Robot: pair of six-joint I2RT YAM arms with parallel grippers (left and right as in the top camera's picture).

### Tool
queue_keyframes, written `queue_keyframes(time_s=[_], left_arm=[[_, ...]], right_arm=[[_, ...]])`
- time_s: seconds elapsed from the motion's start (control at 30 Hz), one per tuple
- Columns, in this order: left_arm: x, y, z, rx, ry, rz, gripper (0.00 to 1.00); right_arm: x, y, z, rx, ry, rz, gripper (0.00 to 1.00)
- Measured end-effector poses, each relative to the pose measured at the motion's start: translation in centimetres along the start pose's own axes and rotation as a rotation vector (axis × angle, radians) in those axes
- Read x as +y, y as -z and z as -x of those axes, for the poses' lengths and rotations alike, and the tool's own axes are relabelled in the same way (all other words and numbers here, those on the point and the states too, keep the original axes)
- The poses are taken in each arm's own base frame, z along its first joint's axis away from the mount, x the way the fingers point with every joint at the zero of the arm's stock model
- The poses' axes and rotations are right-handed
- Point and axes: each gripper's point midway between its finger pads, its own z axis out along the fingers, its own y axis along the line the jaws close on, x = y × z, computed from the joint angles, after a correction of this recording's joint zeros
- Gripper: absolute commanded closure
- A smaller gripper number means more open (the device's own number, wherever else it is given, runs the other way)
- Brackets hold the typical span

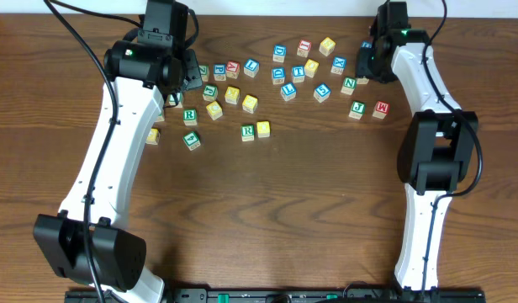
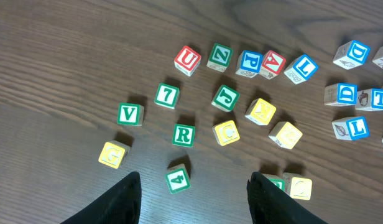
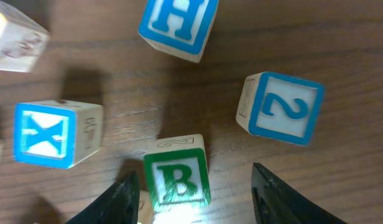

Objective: Spell out ROBOT
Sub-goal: 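Lower the right gripper over the green B block, then close the right gripper on the green B block and lift it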

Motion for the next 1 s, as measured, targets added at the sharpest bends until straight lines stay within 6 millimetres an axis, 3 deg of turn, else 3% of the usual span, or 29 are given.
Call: queue_keyframes(time_s=[0.37,0.7,1.0], left_arm=[[0.0,0.0,0.0,0.000,0.000,0.000,0.45],[0.0,0.0,0.0,0.000,0.000,0.000,0.46],[0.0,0.0,0.0,0.000,0.000,0.000,0.46]], right_arm=[[0.2,-0.4,0.1,-0.007,0.016,-0.001,0.65],[1.2,-0.6,-0.2,-0.001,0.036,0.005,0.68],[1.2,-1.6,-0.8,0.015,0.045,-0.007,0.84]])
